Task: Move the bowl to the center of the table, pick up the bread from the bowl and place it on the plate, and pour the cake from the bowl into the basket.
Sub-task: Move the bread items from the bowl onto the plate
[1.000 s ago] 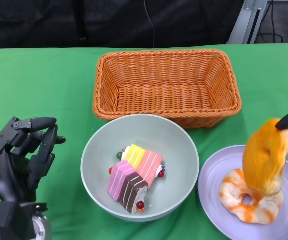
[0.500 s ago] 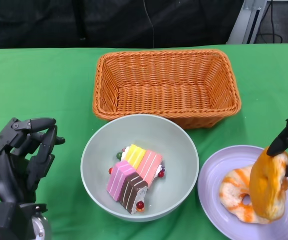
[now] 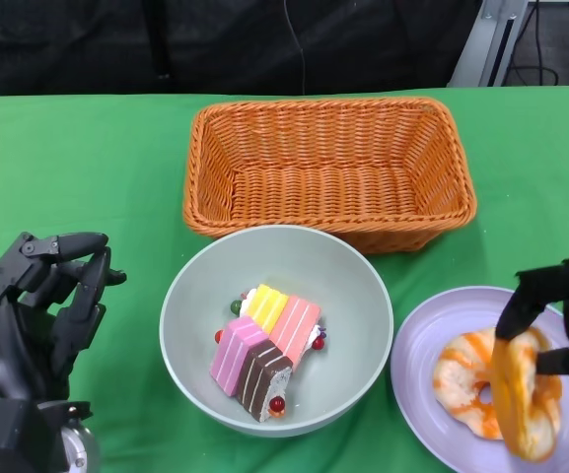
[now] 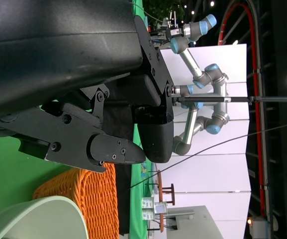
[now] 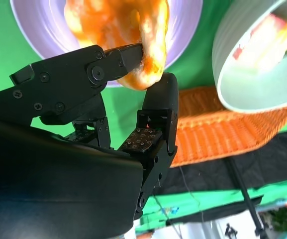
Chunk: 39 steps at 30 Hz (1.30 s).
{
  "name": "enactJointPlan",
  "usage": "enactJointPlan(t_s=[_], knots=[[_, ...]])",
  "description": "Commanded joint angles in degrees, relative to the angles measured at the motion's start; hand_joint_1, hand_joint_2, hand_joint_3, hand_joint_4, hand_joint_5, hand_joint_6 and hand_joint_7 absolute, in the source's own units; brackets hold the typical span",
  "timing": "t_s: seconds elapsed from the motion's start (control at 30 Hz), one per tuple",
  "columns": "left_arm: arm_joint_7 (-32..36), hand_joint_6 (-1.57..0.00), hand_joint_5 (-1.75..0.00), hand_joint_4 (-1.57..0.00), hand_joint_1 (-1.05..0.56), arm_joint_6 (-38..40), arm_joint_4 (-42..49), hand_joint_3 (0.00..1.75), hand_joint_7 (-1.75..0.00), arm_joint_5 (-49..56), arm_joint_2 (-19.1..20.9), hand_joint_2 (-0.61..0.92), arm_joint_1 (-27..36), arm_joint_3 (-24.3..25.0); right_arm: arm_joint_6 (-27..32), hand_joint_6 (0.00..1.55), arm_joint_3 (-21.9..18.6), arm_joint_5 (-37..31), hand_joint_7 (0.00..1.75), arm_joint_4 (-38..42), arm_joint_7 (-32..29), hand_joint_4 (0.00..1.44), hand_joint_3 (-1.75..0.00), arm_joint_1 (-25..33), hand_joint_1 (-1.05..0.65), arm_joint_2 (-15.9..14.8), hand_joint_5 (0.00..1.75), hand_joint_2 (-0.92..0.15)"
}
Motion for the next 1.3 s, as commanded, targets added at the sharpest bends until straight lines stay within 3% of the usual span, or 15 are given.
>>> enactJointPlan(t_s=[0.03, 0.37, 0.8, 1.2, 1.3], knots=[[0.0, -0.93, -1.30, -0.83, -0.22, 0.0, -0.5, 0.20, -0.86, -0.8, 0.6, 0.92, 0.3, 0.3, 0.1, 0.91, 1.3, -0.6, 0.89, 2.1, -1.0, 0.74, -0.02, -1.6, -0.19, 0.2, 1.73, -0.86], [-0.3, -0.94, -1.30, -0.83, -0.23, -0.5, -0.3, 0.19, -0.84, -0.4, 0.8, 0.92, 0.5, 0.1, -2.6, 0.89, 6.2, -4.0, 0.80, 16.1, -6.9, 0.76, -0.01, -8.1, -0.21, 1.7, 1.63, -0.89], [0.6, -0.94, -1.29, -0.83, -0.22, -0.7, -0.3, 0.21, -0.83, 0.5, 0.8, 0.92, 0.6, 0.1, -5.2, 0.80, 11.2, -7.3, 1.02, 33.2, -15.7, 0.70, 0.00, -16.2, -0.22, 3.3, 1.69, -0.90], [0.2, -0.94, -1.30, -0.84, -0.23, -0.2, -0.8, 0.20, -0.84, -0.4, 0.4, 0.92, 0.7, -0.2, -4.8, 0.78, 12.7, -6.5, 1.01, 38.3, -17.2, 0.69, 0.00, -17.4, -0.22, 3.3, 1.68, -0.91], [0.4, -0.94, -1.29, -0.83, -0.21, -0.5, -0.6, 0.21, -0.84, 0.0, 0.4, 0.92, 0.7, -0.2, -3.9, 0.80, 12.9, -6.5, 0.85, 38.1, -16.5, 0.69, 0.00, -17.0, -0.23, 3.2, 1.59, -0.92]])
